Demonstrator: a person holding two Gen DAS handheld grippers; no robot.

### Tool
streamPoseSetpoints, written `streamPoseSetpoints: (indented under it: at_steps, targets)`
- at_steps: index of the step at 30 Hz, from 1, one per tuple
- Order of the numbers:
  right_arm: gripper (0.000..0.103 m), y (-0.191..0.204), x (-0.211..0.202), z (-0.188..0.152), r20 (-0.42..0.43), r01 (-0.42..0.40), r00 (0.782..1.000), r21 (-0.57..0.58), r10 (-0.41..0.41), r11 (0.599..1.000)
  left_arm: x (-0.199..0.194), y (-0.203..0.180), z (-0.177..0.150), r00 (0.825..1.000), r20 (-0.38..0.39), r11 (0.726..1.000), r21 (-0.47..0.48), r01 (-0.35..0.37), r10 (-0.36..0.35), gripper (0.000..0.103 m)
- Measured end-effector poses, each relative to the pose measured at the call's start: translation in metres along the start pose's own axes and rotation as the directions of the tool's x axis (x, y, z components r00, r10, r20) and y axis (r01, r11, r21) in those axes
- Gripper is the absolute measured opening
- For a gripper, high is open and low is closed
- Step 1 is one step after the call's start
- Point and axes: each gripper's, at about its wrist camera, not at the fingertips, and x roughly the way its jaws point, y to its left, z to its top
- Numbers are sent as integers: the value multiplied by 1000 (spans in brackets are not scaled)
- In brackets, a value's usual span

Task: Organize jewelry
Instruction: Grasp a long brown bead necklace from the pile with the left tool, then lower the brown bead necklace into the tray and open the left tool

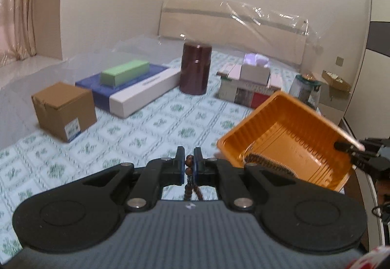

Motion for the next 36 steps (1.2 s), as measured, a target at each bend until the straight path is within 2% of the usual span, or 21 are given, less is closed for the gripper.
streamPoseSetpoints:
  at_steps: [9, 21, 29, 36]
  targets:
    - [6, 1, -1, 1, 0, -1, 1000, -4, 1, 1000, -12, -12, 45, 994, 88, 998, 32, 56, -59, 5]
    - [6, 1, 0, 1, -1, -1, 1000, -5, 1, 1000, -18, -44, 94, 973, 169, 985, 91, 146, -159, 5]
    - [6, 2, 0, 1, -1, -1, 1000, -5, 1, 1000, -11, -80, 113, 947, 177, 961, 124, 248, -268, 5]
    - [6, 2, -1, 1, -1, -2, 1000, -1, 2, 1000, 7, -112, 115, 926, 139, 933, 136, 333, -350, 5]
